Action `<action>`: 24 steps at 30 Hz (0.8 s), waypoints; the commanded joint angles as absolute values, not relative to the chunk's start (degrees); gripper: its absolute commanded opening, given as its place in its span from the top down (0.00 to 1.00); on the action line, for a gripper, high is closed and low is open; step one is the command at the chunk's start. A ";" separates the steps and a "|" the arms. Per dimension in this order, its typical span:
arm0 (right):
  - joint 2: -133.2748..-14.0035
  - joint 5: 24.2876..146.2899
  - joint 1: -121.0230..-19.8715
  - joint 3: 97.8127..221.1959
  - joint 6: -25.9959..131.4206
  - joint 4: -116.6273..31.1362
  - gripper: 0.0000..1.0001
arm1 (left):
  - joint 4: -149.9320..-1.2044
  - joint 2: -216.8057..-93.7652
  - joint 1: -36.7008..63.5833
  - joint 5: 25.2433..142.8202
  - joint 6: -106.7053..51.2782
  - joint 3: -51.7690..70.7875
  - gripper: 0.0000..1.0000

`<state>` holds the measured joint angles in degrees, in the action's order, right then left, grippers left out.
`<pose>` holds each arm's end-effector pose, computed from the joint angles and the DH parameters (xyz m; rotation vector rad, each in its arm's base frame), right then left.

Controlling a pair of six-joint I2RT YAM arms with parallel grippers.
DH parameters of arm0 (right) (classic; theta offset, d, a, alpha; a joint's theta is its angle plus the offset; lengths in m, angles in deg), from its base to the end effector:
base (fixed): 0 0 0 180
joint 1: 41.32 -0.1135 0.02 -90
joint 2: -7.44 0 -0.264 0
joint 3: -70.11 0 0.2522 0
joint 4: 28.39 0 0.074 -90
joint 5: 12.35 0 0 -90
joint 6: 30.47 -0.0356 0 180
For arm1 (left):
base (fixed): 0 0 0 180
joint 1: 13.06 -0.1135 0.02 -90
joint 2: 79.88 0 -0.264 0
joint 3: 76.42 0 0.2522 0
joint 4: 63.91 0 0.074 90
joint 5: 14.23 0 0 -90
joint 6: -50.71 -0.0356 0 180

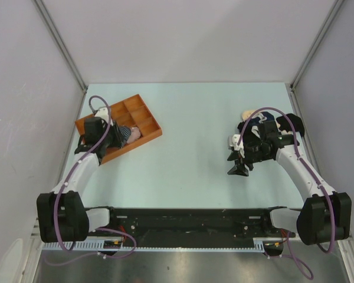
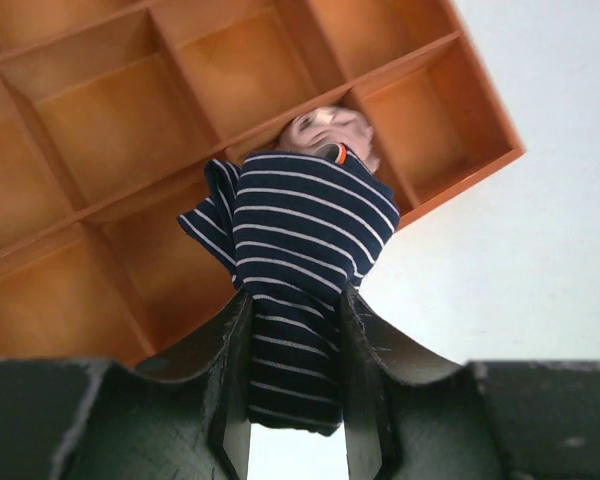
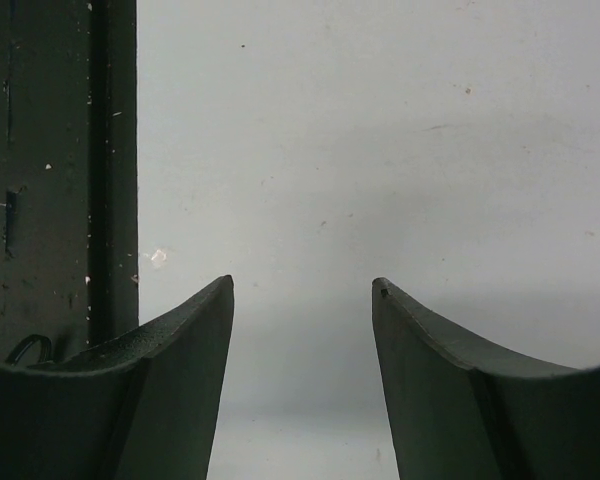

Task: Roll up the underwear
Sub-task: Place the underwear in the storage box.

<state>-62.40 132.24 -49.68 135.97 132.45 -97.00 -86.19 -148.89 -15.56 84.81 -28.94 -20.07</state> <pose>0.2025 0.0591 0.2535 -1.6139 1.6050 0.8044 0.2610 0.0058 0.2422 -0.1548 2.1773 -0.2498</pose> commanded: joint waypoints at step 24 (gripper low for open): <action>-65.15 134.86 -48.79 137.66 135.29 -99.37 0.39 | -80.49 -159.06 -21.67 82.80 -36.74 -17.48 1.00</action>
